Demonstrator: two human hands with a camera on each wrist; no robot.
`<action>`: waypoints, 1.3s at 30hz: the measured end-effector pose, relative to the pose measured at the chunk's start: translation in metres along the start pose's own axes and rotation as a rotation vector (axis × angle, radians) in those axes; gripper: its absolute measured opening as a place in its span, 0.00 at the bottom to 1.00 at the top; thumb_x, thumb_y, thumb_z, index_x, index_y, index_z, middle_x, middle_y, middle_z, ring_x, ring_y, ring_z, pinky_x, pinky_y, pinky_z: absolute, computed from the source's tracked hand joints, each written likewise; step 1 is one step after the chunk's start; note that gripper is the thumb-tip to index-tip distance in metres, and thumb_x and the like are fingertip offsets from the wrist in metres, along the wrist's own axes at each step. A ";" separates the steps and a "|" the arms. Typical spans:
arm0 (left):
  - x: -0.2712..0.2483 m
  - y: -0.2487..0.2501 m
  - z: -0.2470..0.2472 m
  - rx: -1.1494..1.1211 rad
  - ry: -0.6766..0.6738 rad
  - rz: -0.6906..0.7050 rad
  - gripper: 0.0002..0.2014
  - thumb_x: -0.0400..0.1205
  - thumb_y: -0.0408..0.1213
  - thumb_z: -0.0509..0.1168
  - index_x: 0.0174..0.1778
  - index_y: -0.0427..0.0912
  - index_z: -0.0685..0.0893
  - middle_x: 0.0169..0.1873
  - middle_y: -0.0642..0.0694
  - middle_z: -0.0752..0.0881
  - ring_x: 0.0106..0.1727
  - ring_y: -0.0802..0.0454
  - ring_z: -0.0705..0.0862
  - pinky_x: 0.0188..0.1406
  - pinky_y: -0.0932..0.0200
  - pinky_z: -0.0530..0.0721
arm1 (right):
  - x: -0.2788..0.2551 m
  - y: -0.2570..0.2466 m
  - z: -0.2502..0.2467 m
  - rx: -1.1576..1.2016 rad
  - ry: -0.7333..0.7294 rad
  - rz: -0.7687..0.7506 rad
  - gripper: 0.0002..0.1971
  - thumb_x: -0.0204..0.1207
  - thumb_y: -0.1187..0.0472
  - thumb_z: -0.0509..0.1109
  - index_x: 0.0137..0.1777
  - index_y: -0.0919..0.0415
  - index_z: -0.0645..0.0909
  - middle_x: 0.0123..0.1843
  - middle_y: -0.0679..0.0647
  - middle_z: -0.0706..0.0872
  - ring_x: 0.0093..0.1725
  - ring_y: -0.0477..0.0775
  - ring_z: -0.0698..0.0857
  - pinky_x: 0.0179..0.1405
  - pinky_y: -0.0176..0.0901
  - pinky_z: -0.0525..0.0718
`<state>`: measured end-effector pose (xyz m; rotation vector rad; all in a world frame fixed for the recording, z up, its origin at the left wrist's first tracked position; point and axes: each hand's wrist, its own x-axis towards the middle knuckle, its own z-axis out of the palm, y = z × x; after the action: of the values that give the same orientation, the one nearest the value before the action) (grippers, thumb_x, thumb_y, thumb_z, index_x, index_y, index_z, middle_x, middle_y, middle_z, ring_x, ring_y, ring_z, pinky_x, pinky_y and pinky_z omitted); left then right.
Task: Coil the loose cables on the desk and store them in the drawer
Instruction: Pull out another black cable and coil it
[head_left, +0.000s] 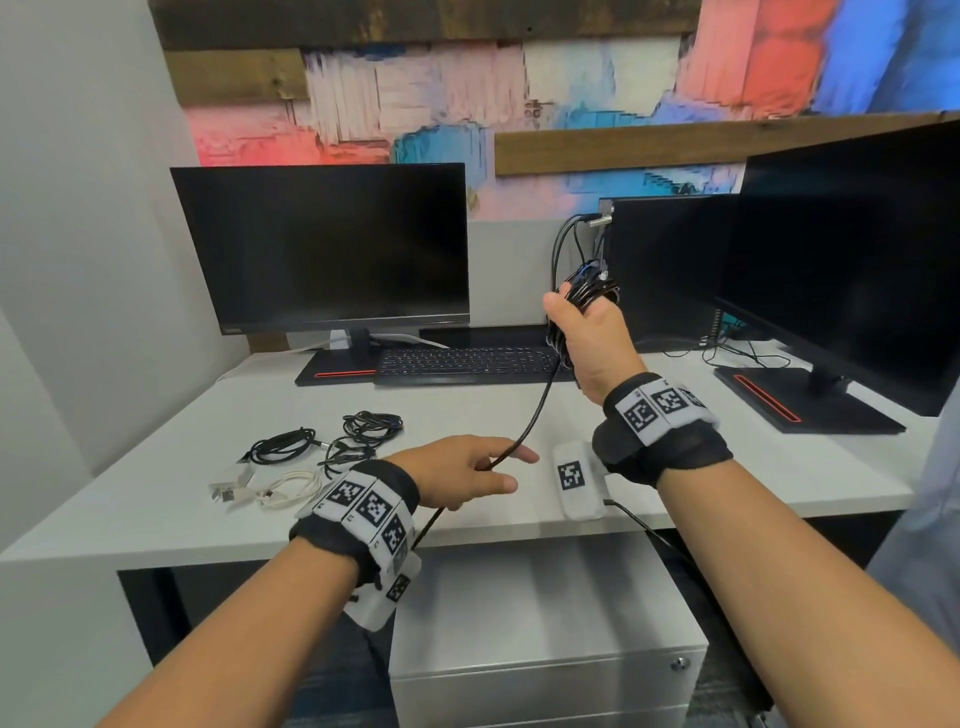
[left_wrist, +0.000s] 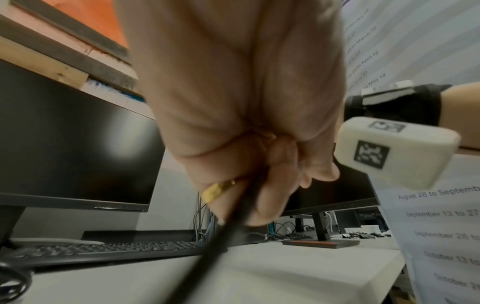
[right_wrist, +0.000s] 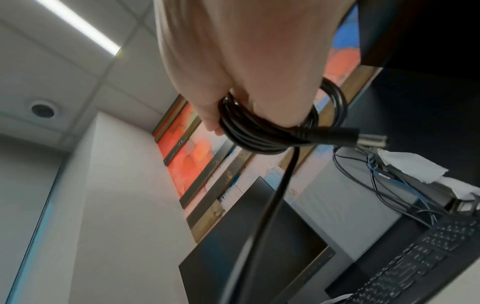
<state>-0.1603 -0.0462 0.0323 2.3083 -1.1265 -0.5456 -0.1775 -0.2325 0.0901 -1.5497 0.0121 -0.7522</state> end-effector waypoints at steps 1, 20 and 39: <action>0.000 0.001 -0.001 -0.018 -0.006 0.002 0.17 0.83 0.44 0.63 0.67 0.64 0.77 0.28 0.52 0.68 0.30 0.55 0.70 0.32 0.62 0.79 | -0.001 0.001 0.000 -0.080 -0.002 -0.016 0.09 0.81 0.56 0.65 0.42 0.60 0.77 0.35 0.54 0.73 0.38 0.51 0.72 0.44 0.49 0.75; -0.003 0.001 -0.050 -0.079 0.749 0.155 0.09 0.83 0.42 0.63 0.41 0.44 0.84 0.31 0.52 0.79 0.31 0.60 0.74 0.35 0.64 0.73 | -0.021 -0.002 -0.011 -0.761 -0.501 0.095 0.33 0.78 0.35 0.57 0.48 0.69 0.81 0.22 0.54 0.84 0.32 0.55 0.88 0.45 0.42 0.80; -0.002 0.005 -0.036 -0.469 0.501 0.151 0.23 0.76 0.51 0.66 0.67 0.51 0.77 0.33 0.56 0.75 0.29 0.69 0.74 0.34 0.69 0.71 | -0.022 -0.006 -0.006 0.401 -0.635 0.304 0.22 0.81 0.69 0.61 0.23 0.58 0.74 0.17 0.49 0.64 0.17 0.45 0.65 0.30 0.42 0.77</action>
<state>-0.1449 -0.0376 0.0637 1.7933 -0.8127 -0.1334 -0.1998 -0.2271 0.0848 -1.2993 -0.3457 0.0032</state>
